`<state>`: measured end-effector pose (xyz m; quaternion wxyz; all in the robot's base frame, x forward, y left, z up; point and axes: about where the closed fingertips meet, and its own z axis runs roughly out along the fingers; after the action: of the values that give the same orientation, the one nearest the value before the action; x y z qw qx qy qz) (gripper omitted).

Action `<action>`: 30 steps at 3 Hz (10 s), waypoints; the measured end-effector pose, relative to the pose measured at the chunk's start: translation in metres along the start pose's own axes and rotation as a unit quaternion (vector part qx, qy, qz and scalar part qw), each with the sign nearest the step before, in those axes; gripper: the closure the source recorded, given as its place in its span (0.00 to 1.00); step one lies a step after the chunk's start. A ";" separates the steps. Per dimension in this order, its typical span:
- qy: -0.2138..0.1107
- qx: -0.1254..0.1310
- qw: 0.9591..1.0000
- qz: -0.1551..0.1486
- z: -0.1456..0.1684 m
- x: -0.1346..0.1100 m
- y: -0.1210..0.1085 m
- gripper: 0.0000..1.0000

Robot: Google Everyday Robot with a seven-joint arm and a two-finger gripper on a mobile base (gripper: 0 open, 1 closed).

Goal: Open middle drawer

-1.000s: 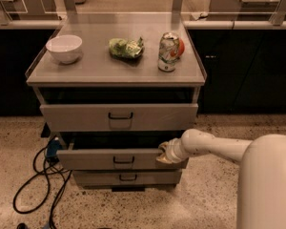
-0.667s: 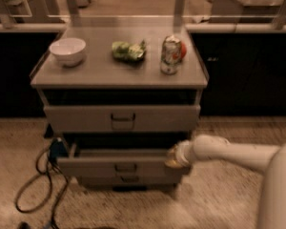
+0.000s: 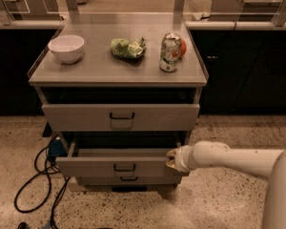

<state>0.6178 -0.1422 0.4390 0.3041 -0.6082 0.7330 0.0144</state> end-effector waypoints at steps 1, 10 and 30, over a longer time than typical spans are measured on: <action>0.005 0.010 1.000 0.001 -0.014 0.006 0.008 1.00; 0.010 0.007 1.000 -0.001 -0.017 0.012 0.030 0.00; -0.035 0.024 0.995 0.085 -0.052 0.058 0.099 1.00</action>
Offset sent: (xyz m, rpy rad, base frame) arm -0.2901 -0.0457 -0.0602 -0.0836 0.0397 -0.0348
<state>0.5021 -0.1881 0.4204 0.3422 -0.5352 0.7711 0.0441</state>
